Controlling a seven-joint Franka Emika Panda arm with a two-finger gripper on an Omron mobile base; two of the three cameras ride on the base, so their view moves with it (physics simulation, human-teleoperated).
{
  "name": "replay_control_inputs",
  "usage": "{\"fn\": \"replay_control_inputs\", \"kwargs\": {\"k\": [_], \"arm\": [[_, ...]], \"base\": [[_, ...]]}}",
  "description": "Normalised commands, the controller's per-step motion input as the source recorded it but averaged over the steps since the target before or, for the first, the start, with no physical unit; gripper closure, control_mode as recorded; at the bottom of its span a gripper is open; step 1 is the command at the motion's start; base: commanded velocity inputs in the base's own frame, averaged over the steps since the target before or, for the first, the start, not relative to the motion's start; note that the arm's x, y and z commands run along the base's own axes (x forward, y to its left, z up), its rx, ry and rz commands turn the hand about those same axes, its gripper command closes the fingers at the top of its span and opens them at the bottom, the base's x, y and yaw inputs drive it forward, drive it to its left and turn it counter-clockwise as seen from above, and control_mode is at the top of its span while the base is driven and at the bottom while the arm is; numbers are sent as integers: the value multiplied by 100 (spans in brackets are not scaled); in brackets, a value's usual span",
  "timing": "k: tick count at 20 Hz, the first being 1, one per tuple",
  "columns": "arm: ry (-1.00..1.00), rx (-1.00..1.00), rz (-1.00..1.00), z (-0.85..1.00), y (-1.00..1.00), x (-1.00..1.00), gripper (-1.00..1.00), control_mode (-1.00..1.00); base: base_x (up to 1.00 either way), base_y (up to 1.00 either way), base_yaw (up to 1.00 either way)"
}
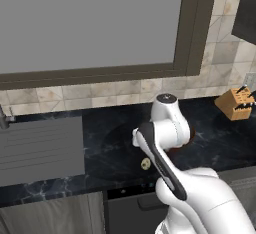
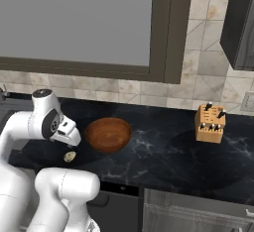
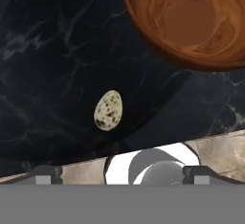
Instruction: Gather the eggs and milk located in the vicinity of the sink area and place them right next to the bowl.
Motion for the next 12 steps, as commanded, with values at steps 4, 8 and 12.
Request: {"fn": "replay_control_inputs", "kwargs": {"k": [4,8,12], "arm": [[8,0,0,-29,0,34,-100,-100],[8,0,0,-34,9,26,-100,-100],[6,0,0,-32,19,7,-100,-100]], "base": [[0,0,0],[0,0,0],[0,0,0]]}}
